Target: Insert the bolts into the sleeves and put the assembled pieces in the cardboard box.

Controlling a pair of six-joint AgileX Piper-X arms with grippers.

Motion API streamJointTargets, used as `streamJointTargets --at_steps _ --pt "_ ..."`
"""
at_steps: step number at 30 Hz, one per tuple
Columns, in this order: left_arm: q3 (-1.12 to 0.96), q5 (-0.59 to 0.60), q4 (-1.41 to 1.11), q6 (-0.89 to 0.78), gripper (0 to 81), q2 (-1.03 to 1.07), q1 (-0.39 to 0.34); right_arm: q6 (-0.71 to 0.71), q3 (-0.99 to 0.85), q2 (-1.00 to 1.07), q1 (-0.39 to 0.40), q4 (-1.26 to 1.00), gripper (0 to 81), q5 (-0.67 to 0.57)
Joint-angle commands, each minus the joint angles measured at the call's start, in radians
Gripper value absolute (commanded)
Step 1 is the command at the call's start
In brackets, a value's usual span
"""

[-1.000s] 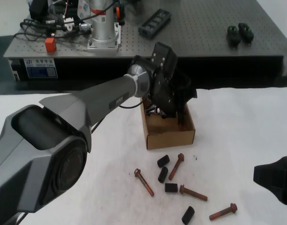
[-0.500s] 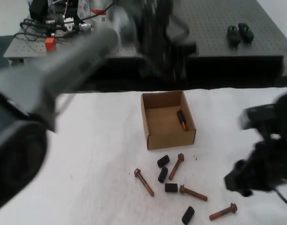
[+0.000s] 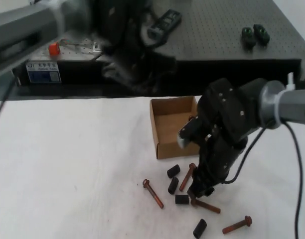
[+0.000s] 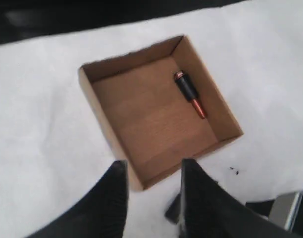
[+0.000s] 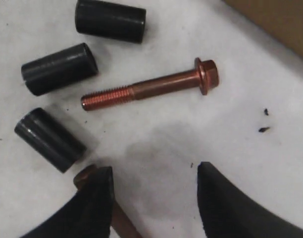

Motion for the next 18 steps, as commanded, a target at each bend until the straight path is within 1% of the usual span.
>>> streamJointTargets --at_steps 1,3,7,11,14,16,18 --pt "0.108 -0.009 -0.094 0.004 26.3 -0.109 0.024 -0.023 -0.051 0.071 0.037 0.057 35.0 0.016" --pt "0.162 0.002 -0.119 0.005 26.3 -0.150 0.041 -0.023 -0.051 0.071 0.043 0.094 35.0 0.010" --pt "0.223 0.018 -0.139 0.005 26.3 -0.199 0.064 -0.030 -0.051 0.071 0.051 0.096 35.0 -0.013" --pt "0.223 0.018 -0.134 0.020 26.3 -0.202 0.069 -0.007 -0.051 0.071 0.054 0.118 35.0 -0.042" --pt "0.223 0.018 -0.134 0.035 26.3 -0.202 0.069 0.000 -0.051 0.044 0.054 0.129 35.0 -0.107" --pt "0.223 0.018 -0.134 0.042 26.3 -0.202 0.069 0.000 -0.051 0.013 0.054 0.136 35.0 -0.110" --pt "0.223 0.018 -0.134 0.042 26.3 -0.202 0.069 -0.035 -0.051 -0.016 0.054 0.157 35.0 -0.105"
